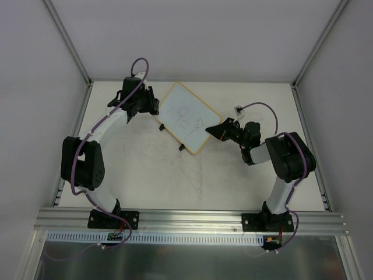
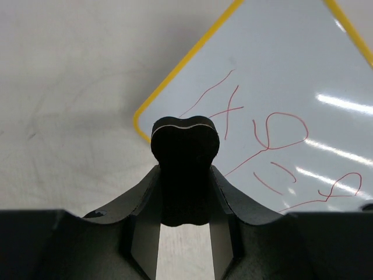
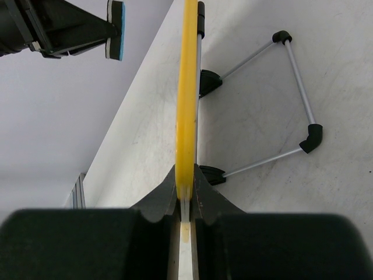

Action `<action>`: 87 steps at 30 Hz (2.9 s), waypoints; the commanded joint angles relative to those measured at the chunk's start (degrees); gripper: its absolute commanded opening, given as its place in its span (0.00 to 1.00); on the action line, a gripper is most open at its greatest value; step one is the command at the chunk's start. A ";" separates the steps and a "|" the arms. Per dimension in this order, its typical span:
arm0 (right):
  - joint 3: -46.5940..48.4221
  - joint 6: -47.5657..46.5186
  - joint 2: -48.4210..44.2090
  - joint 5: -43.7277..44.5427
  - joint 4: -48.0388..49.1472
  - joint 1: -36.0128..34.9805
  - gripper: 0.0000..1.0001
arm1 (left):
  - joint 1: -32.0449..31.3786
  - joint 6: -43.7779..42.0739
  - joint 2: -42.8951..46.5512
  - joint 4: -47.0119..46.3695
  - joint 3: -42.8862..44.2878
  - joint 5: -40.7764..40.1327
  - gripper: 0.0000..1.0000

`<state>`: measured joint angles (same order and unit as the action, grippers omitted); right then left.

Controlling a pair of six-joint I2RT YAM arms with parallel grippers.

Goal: Erase the whiteboard

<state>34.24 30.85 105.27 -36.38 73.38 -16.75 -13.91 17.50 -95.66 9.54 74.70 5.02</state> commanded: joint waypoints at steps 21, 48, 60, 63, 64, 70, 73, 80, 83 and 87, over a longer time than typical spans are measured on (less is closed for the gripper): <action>3.03 -0.09 -0.16 -2.20 14.42 0.05 0.00 | -0.33 -11.70 -8.84 -23.60 -2.80 12.83 0.00; 3.29 0.00 -0.07 -2.99 14.42 -0.38 0.00 | -0.59 -7.83 -17.90 -28.34 -3.15 12.12 0.00; 3.73 0.09 0.11 -3.26 14.51 -0.47 0.00 | -7.17 -5.28 -13.86 -28.70 -7.98 12.30 0.00; 3.73 0.26 0.11 -3.34 14.42 -0.56 0.00 | -8.85 -4.84 -13.42 -28.70 -8.42 12.30 0.00; 3.73 0.35 0.11 -3.35 14.42 -0.56 0.00 | -9.90 -4.75 -13.24 -28.61 -8.60 12.21 0.00; 3.90 0.44 -0.07 -3.70 14.42 -0.56 0.00 | -14.38 -4.14 -12.98 -28.70 -10.01 11.77 0.00; 3.91 0.44 0.02 -3.78 14.42 -0.56 0.00 | -16.67 -3.79 -11.66 -28.61 -11.41 11.85 0.00; 4.17 0.79 0.02 -3.96 14.42 -0.56 0.00 | -22.29 -3.35 -8.76 -28.35 -13.70 11.25 0.00; 4.26 0.88 0.02 -4.14 14.42 -0.65 0.00 | -25.02 -3.52 -9.02 -28.17 -13.79 11.07 0.00; 4.26 0.97 -0.07 -4.31 14.42 -0.65 0.00 | -27.39 -3.79 -9.72 -27.91 -13.53 10.89 0.00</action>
<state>35.42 31.33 105.62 -36.95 72.12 -16.10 -36.58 11.97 -103.81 -21.30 62.19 8.75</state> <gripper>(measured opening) 0.084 0.313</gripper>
